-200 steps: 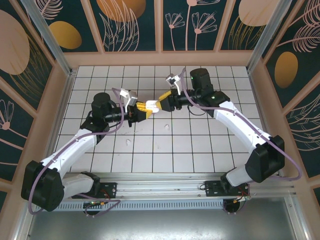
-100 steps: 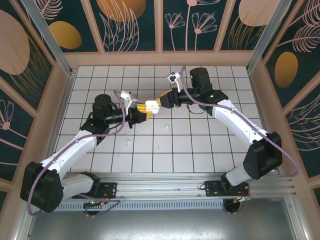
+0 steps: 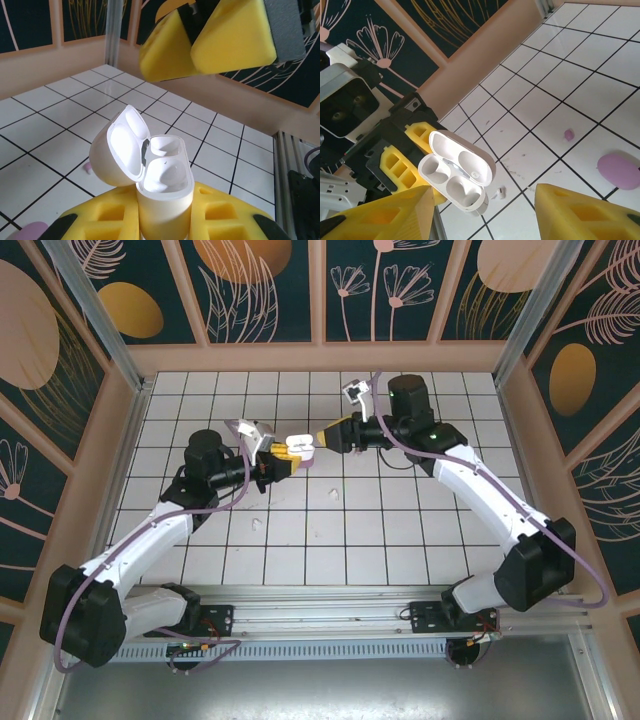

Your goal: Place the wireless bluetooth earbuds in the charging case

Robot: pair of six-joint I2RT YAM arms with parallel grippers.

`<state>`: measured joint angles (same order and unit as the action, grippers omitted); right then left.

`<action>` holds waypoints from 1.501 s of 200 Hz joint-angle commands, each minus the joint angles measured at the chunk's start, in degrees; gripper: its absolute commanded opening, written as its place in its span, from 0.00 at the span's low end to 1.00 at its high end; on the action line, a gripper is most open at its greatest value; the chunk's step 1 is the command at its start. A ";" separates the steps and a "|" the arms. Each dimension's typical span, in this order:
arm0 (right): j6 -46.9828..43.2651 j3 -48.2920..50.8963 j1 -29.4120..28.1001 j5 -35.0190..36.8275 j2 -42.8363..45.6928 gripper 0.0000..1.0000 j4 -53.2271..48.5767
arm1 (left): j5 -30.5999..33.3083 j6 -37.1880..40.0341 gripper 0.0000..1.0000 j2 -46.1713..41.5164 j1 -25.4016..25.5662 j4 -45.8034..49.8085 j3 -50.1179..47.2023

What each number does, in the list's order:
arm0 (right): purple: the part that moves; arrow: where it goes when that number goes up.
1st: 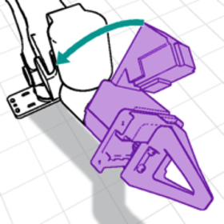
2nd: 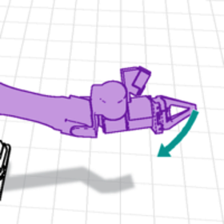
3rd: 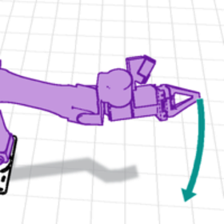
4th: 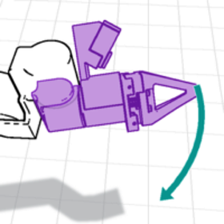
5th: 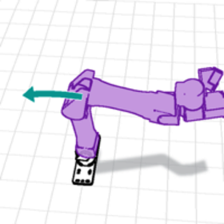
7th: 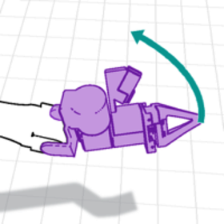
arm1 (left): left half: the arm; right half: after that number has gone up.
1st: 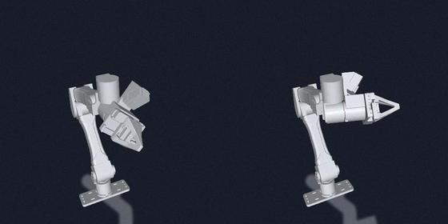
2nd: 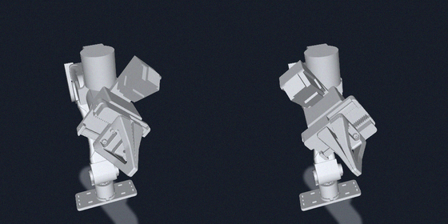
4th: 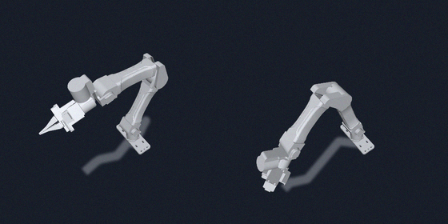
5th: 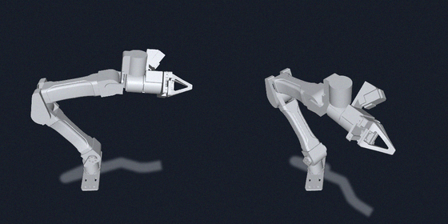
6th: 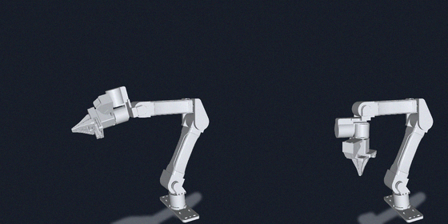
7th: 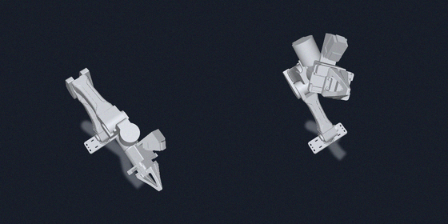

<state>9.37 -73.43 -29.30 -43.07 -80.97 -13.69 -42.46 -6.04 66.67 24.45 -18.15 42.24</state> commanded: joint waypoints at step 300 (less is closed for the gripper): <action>4.18 -5.61 -9.85 34.61 -31.03 0.51 -21.79 | 16.31 2.44 0.00 -10.17 0.21 5.59 -13.49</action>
<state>14.90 -77.95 -38.74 -8.99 -110.78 -32.47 -25.87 -3.05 56.55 24.45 -10.07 28.49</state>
